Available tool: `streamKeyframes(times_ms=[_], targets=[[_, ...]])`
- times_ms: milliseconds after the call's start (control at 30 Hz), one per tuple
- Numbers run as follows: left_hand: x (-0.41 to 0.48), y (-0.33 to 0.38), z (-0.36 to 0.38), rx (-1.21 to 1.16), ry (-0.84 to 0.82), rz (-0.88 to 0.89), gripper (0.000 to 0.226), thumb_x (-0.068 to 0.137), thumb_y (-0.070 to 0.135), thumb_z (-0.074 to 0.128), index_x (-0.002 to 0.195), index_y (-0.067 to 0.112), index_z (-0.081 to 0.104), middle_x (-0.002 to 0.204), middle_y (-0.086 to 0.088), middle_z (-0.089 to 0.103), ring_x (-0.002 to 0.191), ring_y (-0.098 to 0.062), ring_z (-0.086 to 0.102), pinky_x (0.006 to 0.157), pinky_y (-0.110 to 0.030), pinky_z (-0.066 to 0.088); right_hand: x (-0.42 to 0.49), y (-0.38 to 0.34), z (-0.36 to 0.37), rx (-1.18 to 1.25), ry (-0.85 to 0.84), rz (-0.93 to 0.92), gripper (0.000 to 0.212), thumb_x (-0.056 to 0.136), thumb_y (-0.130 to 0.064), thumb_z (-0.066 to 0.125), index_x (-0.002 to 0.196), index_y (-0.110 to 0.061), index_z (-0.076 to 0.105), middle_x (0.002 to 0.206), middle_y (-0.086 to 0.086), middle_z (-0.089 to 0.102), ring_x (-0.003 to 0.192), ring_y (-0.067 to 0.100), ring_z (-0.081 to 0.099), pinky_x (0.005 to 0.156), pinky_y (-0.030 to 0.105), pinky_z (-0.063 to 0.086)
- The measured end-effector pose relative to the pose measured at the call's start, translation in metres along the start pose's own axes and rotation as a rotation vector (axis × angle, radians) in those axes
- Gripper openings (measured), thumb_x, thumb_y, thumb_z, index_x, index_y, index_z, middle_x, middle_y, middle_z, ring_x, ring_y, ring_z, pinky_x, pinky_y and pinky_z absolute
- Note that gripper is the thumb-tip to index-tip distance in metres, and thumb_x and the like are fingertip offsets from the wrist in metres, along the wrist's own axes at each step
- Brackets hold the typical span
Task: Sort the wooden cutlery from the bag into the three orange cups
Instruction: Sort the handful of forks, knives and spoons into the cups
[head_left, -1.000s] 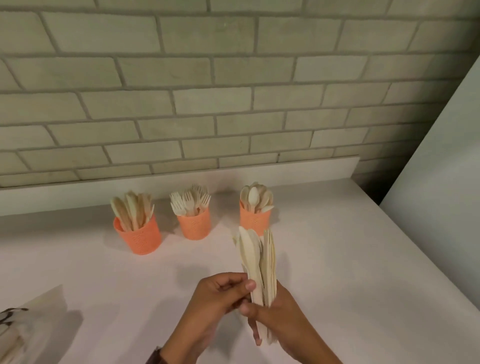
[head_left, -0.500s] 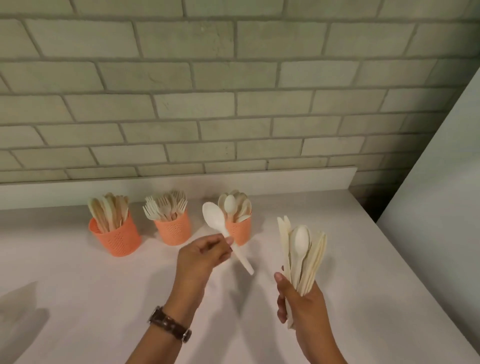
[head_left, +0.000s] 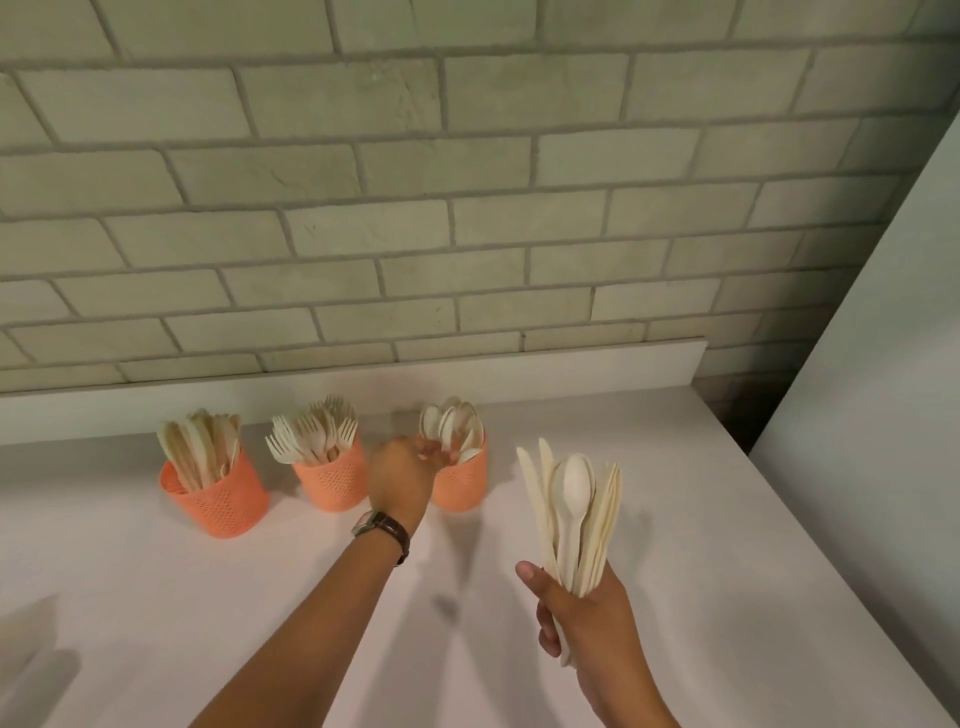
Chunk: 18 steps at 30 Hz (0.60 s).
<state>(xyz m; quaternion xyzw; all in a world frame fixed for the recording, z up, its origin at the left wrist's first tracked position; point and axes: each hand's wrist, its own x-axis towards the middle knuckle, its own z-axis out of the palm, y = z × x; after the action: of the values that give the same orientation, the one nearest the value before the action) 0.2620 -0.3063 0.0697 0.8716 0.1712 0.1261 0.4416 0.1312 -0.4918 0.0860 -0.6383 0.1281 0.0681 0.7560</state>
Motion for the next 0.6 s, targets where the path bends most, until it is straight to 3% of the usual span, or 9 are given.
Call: streamKeyframes(times_ms=[133,200,300,433,600], targets=[[-0.008,0.005,-0.018,-0.008,-0.004,0.015,0.041,0.069,0.026,0.081,0.105,0.011,0.068,0.1,0.006,0.054,0.093,-0.014,0.055,0.078,-0.022,0.038,-0.001,-0.006,0.008,-0.012,-0.021,0.007,0.028,0.074,-0.008,0.077,0.083,-0.008,0.05,0.047,0.006,0.043,0.034,0.017,0.034,0.038,0.022,0.03],[-0.024,0.008,-0.032,-0.095,-0.036,-0.02,0.036,0.071,0.027,0.08,0.102,0.016,0.067,0.101,0.007,0.057,0.091,-0.014,0.054,0.078,-0.021,0.039,-0.001,-0.01,0.013,-0.006,-0.033,0.019,0.027,0.075,-0.007,0.076,0.083,-0.008,0.051,0.044,0.007,0.041,0.033,0.017,0.032,0.038,0.022,0.029],[-0.063,0.021,-0.058,-0.309,-0.209,-0.109,0.007,0.08,0.028,0.071,0.084,0.023,0.07,0.083,0.016,0.066,0.075,-0.002,0.057,0.064,-0.01,0.042,-0.001,-0.013,0.027,0.028,-0.09,0.051,0.024,0.076,-0.003,0.074,0.083,-0.007,0.051,0.042,0.006,0.039,0.032,0.017,0.029,0.038,0.02,0.028],[-0.107,0.028,-0.088,-0.407,-0.472,-0.188,0.009,0.081,0.027,0.068,0.085,0.022,0.076,0.055,0.016,0.064,0.048,0.005,0.048,0.054,-0.013,0.041,-0.007,-0.012,0.054,0.01,-0.196,0.068,0.021,0.076,0.003,0.071,0.09,-0.004,0.056,0.045,0.005,0.044,0.033,0.016,0.032,0.038,0.02,0.028],[-0.122,0.011,-0.112,-0.483,-0.353,-0.208,0.019,0.078,0.013,0.072,0.067,0.028,0.076,0.058,0.005,0.069,0.049,-0.003,0.053,0.052,-0.015,0.044,-0.019,-0.007,0.084,-0.195,-0.284,0.017,0.034,0.07,-0.001,0.076,0.098,-0.01,0.059,0.048,0.005,0.055,0.034,0.017,0.039,0.038,0.022,0.034]])
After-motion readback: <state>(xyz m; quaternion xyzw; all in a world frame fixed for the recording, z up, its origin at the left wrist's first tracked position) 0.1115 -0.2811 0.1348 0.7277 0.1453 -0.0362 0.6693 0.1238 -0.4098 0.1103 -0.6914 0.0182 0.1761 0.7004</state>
